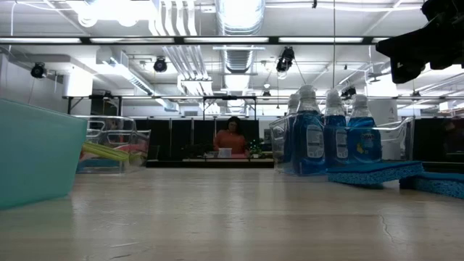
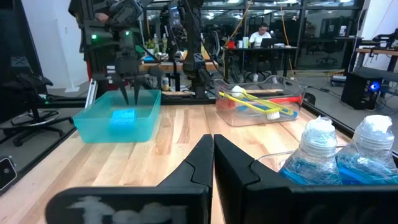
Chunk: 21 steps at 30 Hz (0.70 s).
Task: Pick & Place Kitchen Sink Supplies
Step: Stack the blue sponge on top of the blue sponge in the green bin
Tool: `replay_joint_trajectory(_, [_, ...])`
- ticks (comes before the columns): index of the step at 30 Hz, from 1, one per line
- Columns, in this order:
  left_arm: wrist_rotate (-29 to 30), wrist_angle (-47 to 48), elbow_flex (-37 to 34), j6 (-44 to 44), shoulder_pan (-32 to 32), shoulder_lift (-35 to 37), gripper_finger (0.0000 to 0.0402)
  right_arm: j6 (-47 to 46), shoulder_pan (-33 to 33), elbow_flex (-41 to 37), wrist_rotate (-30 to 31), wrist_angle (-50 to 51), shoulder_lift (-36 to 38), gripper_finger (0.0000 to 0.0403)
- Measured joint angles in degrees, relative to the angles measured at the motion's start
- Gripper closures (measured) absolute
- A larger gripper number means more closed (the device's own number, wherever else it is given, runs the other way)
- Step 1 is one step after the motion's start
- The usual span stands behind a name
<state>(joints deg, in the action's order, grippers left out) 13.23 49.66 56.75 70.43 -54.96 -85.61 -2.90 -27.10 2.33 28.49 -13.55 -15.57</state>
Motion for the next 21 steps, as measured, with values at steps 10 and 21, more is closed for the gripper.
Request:
replay_joint_trajectory(10, [30.04,-4.33,0.00,-4.40,1.37,6.21,0.0310,0.02,-0.01,0.00,0.01,0.01,0.00,0.0394])
replay_joint_trajectory(21, [60.15,-35.97,0.00,-41.62,5.31,11.06,0.0309,7.52,-0.01,0.09,0.02,-0.01,0.11,0.0394])
